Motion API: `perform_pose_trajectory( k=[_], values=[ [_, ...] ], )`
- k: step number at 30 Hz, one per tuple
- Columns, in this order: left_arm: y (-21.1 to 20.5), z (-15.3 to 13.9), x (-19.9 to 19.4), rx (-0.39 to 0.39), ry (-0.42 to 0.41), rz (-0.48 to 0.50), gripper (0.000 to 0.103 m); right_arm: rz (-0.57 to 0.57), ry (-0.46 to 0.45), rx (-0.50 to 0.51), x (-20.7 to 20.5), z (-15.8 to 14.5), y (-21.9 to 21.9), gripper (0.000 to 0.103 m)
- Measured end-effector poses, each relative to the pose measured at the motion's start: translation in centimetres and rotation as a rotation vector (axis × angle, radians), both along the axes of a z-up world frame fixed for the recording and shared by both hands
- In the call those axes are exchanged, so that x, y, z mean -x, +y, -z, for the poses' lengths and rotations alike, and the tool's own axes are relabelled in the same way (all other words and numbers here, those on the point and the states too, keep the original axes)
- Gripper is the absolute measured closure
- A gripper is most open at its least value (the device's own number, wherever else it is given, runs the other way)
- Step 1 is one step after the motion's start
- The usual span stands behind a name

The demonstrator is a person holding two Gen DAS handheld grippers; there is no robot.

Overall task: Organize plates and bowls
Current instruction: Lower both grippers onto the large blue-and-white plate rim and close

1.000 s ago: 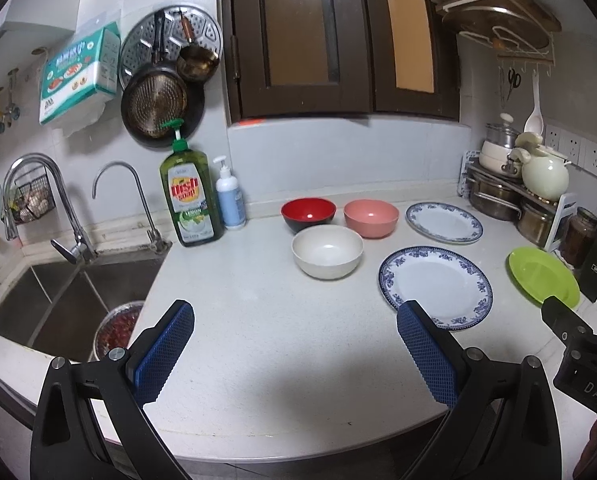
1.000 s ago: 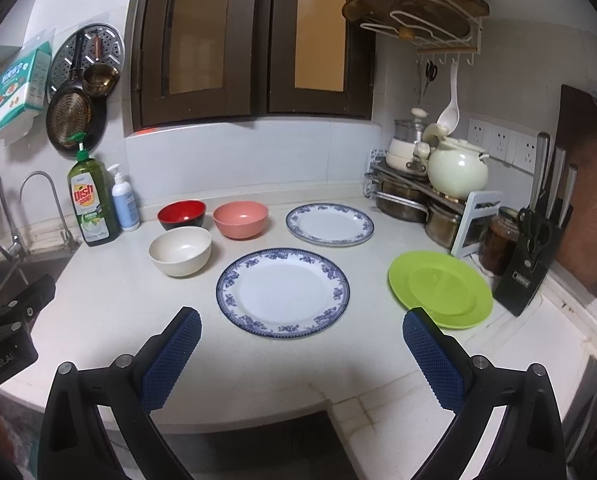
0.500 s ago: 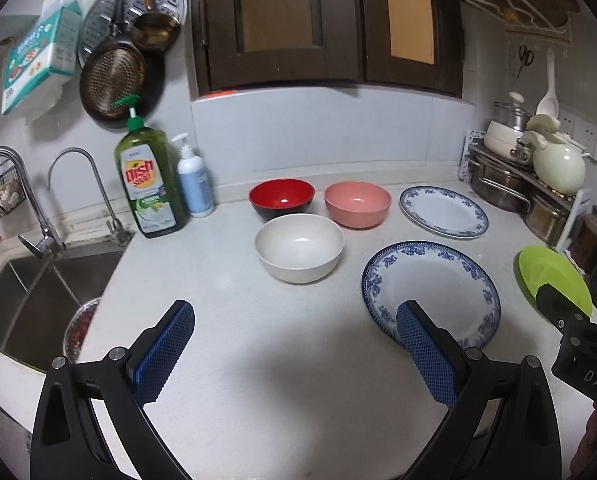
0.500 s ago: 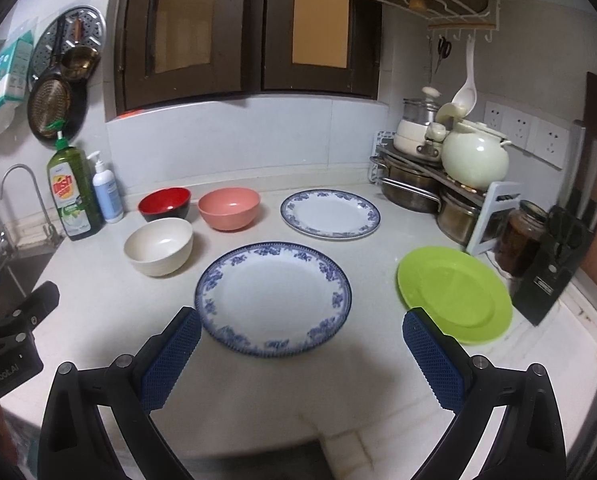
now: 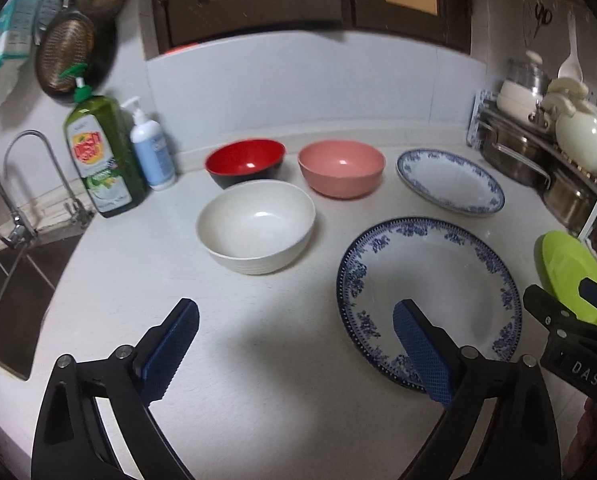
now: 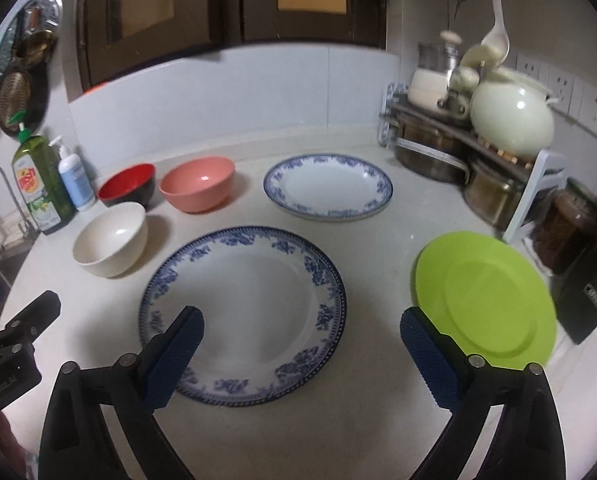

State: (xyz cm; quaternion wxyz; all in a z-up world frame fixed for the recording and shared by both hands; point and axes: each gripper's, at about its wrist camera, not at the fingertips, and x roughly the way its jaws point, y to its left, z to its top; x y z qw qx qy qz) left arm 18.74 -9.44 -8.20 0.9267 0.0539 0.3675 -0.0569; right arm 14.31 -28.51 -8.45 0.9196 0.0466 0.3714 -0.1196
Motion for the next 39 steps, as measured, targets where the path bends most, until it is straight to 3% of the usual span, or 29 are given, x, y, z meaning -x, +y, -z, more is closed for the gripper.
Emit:
perform_pose_trajectory(
  k=[9, 11, 19, 33, 39],
  values=[
    [-2.3, 3.9, -4.5, 0.014, 0.112, 0.037, 0.017, 0.027, 0.099, -0.052, -3.7, 4.2, -2.2, 0.015],
    [-2.8, 4.6, -5.2, 0.021, 0.135, 0.042, 0.022, 0.027, 0.113, -0.061, -4.3, 4.7, -2.6, 0.02],
    [-4.1, 6.9, -7.1, 0.036, 0.213, 0.072, 0.029, 0.028, 0.175, -0.097, -6.8, 6.4, -4.3, 0.029],
    [-5.2, 8.1, -8.5, 0.026, 0.266, 0.114, 0.054, 0.007, 0.215, -0.11, -8.2, 8.0, -5.1, 0.043],
    [-5.2, 8.1, -8.7, 0.033, 0.266, 0.131, 0.061, -0.006, 0.228, -0.103, -8.6, 8.3, -5.3, 0.055]
  ],
)
